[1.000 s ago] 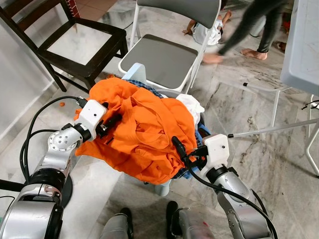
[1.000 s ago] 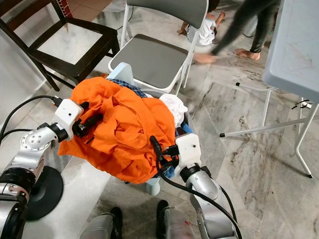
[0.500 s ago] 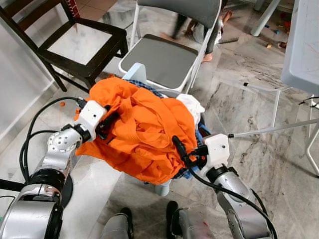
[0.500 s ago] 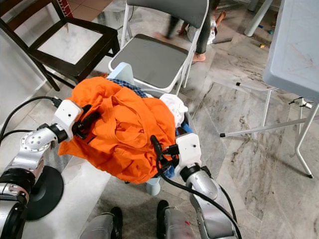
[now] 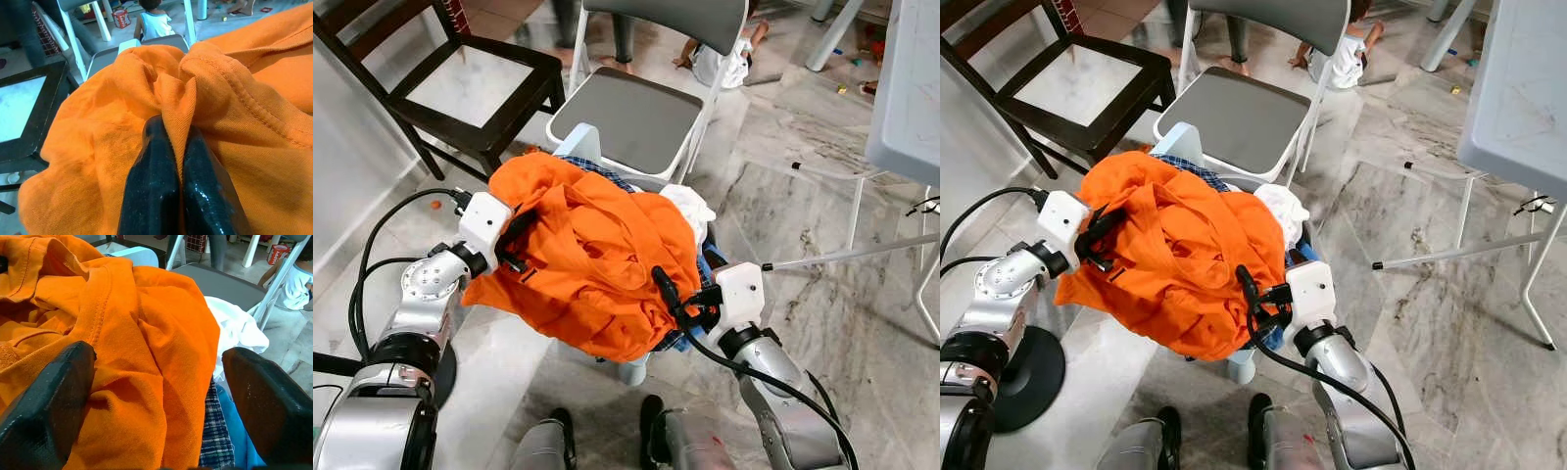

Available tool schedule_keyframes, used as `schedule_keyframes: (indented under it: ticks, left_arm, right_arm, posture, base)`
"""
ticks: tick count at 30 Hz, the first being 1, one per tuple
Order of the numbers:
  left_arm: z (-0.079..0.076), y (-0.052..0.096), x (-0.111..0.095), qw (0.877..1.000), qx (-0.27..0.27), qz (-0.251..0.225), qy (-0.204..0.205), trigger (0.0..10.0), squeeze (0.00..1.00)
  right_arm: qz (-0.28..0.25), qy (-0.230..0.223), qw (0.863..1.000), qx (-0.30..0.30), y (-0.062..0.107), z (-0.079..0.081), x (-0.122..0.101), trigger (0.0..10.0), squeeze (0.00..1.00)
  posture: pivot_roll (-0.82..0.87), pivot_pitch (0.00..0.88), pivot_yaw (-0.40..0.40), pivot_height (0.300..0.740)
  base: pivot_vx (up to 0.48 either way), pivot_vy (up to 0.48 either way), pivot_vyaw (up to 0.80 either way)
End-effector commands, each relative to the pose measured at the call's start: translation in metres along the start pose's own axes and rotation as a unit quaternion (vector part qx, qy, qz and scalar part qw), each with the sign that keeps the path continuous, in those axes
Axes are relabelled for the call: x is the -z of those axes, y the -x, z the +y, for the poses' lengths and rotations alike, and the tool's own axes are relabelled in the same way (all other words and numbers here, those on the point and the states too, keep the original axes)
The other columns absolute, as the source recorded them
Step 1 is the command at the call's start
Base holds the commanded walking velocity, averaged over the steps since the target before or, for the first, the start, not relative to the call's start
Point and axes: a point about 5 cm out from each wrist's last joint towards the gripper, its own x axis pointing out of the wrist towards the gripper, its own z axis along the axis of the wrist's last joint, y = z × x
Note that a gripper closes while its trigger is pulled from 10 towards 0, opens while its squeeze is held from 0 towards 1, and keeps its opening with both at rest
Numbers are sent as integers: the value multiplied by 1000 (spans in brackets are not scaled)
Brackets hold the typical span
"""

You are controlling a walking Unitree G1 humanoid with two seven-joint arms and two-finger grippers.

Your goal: Hang hanger

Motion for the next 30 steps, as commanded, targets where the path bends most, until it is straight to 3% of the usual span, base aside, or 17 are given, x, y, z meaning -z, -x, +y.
schedule_keyframes:
  ticks: [1, 9, 12, 13, 17, 26, 28, 30]
  left_arm:
    - [-1, 6, 7, 1000, -3, 5, 2, 0, 0]
    - [1, 14, 3, 999, -45, -30, -5, 0, 0]
    - [-16, 24, -9, 994, -45, -89, -36, 0, 0]
    - [-16, 24, -9, 994, -45, -89, -36, 0, 0]
    - [-40, 33, -10, 992, -31, -111, -46, 0, 0]
    - [-69, 49, -2, 994, -22, -101, -38, 0, 0]
    - [-80, 64, 12, 996, -23, -74, -40, 0, 0]
    - [-82, 69, 17, 997, -27, -62, -38, 0, 0]
  right_arm:
    - [9, 1, 1000, -2, 2, 1, 4, 10000, 0]
    - [9, 2, 1000, -4, 2, 1, 4, 10000, 0]
    - [11, 4, 1000, 0, 4, -1, 5, 10000, 0]
    - [11, 4, 1000, 0, 4, -1, 5, 10000, 0]
    - [12, 3, 1000, -1, 4, 0, 6, 10000, 0]
    - [12, 4, 1000, -10, 1, 1, 6, 10000, 0]
    - [13, 6, 1000, -12, 0, 1, 6, 10000, 0]
    - [13, 6, 1000, -12, 0, 1, 6, 10000, 0]
  posture:
    - [11, 304, -22, 740]
    - [11, 305, -26, 740]
    - [15, 309, -24, 740]
    - [15, 309, -24, 740]
    - [26, 310, -28, 740]
    - [37, 305, -36, 740]
    - [36, 302, -38, 740]
    - [36, 301, -37, 740]
  base:
    - [0, 0, 0]
    - [0, 0, 0]
    - [0, 0, 0]
    - [0, 0, 0]
    - [0, 0, 0]
    - [0, 0, 0]
    - [0, 0, 0]
    - [0, 0, 0]
